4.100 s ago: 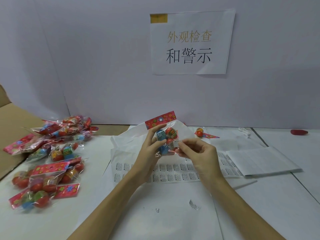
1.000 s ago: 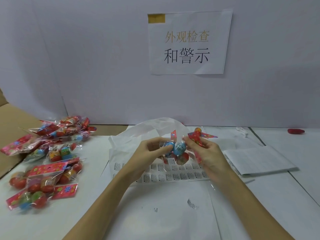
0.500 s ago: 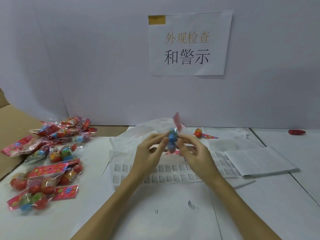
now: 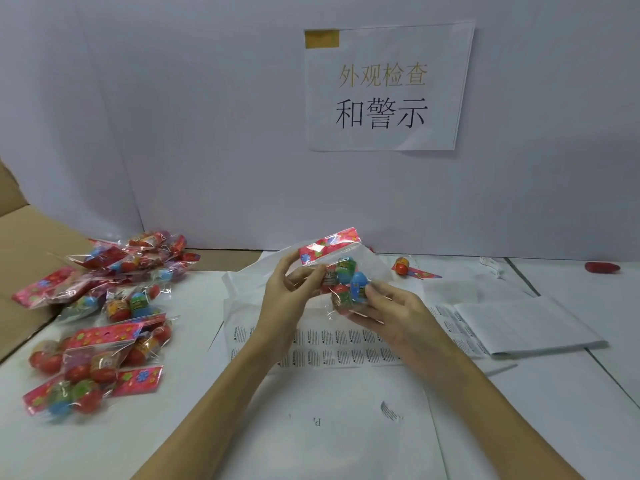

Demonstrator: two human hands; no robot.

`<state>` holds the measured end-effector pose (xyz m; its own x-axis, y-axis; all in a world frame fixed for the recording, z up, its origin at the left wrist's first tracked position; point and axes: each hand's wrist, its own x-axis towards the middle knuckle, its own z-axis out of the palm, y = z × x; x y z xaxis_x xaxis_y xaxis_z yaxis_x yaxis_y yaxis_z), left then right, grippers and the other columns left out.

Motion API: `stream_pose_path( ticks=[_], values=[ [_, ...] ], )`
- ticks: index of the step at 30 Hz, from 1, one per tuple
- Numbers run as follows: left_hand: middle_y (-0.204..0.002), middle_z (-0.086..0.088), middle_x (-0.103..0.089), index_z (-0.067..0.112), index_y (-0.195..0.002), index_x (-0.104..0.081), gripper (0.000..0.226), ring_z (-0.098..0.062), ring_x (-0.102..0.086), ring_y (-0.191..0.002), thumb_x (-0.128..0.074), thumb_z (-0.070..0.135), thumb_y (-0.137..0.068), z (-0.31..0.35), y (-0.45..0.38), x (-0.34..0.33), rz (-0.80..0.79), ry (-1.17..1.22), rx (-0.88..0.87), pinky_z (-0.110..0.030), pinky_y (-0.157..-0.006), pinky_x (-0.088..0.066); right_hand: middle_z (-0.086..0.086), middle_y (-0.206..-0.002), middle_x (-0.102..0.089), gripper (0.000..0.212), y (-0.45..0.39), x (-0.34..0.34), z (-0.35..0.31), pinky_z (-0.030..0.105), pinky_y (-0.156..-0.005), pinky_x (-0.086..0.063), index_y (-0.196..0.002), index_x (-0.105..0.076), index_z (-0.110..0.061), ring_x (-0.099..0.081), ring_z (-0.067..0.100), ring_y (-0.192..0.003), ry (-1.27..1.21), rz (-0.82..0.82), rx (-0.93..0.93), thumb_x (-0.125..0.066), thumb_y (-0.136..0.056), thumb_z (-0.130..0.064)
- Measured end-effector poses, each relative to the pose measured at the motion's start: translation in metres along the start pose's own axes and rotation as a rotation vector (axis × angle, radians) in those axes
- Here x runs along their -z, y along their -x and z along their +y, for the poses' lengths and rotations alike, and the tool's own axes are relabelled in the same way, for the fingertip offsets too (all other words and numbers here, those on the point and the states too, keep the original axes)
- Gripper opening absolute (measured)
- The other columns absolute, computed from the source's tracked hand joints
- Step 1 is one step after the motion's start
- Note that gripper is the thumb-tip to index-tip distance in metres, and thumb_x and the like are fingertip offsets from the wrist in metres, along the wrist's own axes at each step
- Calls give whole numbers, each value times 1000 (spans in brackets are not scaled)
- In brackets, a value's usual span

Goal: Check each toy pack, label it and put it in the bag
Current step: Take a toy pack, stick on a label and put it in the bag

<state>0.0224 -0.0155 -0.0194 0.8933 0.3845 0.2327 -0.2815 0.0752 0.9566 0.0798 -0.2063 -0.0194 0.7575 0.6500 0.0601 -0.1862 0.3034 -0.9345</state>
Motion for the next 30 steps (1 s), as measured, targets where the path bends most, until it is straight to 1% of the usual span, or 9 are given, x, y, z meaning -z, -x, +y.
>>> stream_pose_path(
  ticks=[4,9,14,16,18,20,22,27,30],
  values=[
    [-115,-8,-78,21,-137,-58,50,-28,-75,-107,-75,38,-93,0,-1,0,4,13,-6,-43,-95,-59,21,-121,-74,39,1,0,0,36,-96,-60,-130,-64,0,-72,35,-115,-2,13,-24,-55,-104,-27],
    [-109,-7,-79,17,-125,-66,42,-25,-76,-104,-74,40,-91,3,1,-3,37,41,4,-27,-85,-61,22,-122,-73,36,0,-1,1,37,-94,-61,-130,-63,0,-71,35,-116,-44,4,-60,-52,-106,-24],
    [-110,-7,-78,17,-123,-61,44,-23,-78,-98,-76,38,-88,2,3,-9,65,-33,19,-26,-79,-62,15,-119,-76,31,2,-1,1,33,-90,-61,-131,-64,-6,-73,32,-113,-32,71,-5,-59,-102,-18],
    [-119,-11,-74,14,-126,-58,48,-24,-77,-99,-74,39,-89,2,4,-12,67,-58,24,-30,-82,-63,0,-116,-78,31,2,-1,3,27,-92,-60,-128,-69,-18,-74,20,-111,205,207,191,-68,-98,-11],
    [-128,-14,-70,8,-131,-60,52,-27,-75,-108,-65,44,-94,3,4,-14,-64,-2,85,-37,-92,-61,-11,-116,-76,32,3,1,4,21,-95,-56,-121,-73,-26,-70,11,-112,630,316,453,-78,-92,-15],
    [-131,-14,-70,7,-134,-62,51,-32,-70,-118,-61,44,-99,2,6,-16,-219,99,149,-39,-99,-58,-11,-122,-68,34,4,3,6,20,-98,-50,-118,-72,-25,-62,12,-117,952,327,630,-84,-85,-23],
    [-130,-14,-71,10,-133,-64,42,-33,-69,-120,-67,35,-99,0,8,-16,-245,140,146,-36,-98,-58,-7,-131,-57,42,5,1,9,23,-103,-45,-118,-72,-27,-51,15,-123,1104,291,646,-88,-80,-32],
    [-125,-19,-72,5,-131,-62,37,-36,-70,-116,-70,11,-95,-3,1,-6,-191,280,191,-32,-89,-60,-11,-158,-32,61,5,-4,9,23,-111,-28,-137,-59,-46,-31,9,-144,1132,218,504,-82,-81,-53],
    [-128,-21,-71,4,-136,-56,51,-37,-69,-119,-71,10,-88,-2,-2,-5,-169,310,204,-34,-90,-60,-16,-155,-35,79,8,-5,9,15,-105,-46,-152,-40,-49,-44,0,-137,949,115,441,-76,-82,-58]
  ],
)
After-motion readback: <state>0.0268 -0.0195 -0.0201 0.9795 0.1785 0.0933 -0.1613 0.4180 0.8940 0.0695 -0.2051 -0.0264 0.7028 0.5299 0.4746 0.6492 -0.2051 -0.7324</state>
